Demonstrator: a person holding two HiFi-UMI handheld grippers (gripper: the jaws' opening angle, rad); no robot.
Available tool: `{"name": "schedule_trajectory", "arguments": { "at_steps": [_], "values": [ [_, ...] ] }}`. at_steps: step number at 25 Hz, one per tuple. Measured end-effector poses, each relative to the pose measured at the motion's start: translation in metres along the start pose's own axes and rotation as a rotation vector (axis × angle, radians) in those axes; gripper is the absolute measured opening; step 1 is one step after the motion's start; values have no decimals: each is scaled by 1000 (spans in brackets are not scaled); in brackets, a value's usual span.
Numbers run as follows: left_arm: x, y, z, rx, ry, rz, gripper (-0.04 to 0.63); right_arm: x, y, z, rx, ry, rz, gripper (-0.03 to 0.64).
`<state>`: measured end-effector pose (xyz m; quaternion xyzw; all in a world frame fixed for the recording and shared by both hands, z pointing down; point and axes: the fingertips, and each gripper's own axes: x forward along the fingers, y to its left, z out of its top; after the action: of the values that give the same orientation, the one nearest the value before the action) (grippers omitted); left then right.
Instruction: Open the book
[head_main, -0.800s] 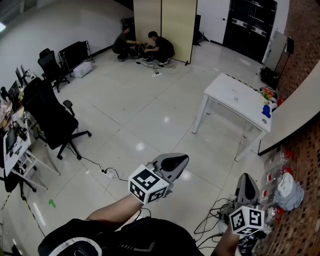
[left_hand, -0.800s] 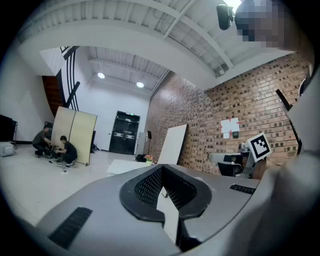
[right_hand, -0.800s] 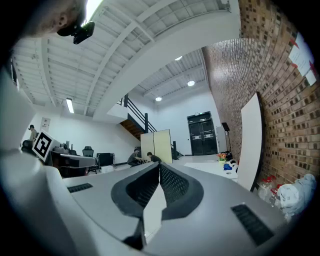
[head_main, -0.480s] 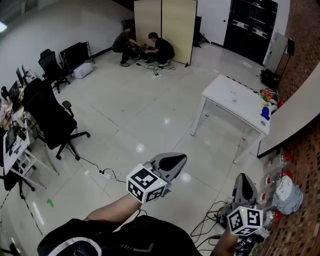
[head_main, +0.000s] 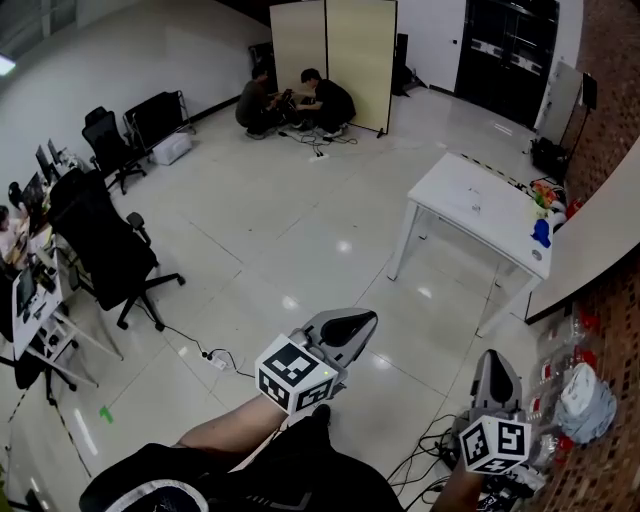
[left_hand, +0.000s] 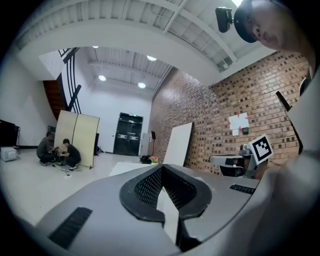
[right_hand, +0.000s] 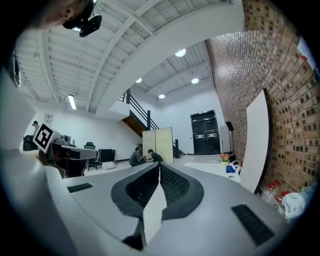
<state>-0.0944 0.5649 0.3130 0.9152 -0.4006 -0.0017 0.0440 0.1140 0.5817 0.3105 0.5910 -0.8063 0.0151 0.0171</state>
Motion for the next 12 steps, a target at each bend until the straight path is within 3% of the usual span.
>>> {"name": "schedule_trajectory", "arguments": {
  "at_steps": [12],
  "values": [
    [70,132,11,-27,1,-74,-5,141,3,8,9,23,-71,3]
  ]
}}
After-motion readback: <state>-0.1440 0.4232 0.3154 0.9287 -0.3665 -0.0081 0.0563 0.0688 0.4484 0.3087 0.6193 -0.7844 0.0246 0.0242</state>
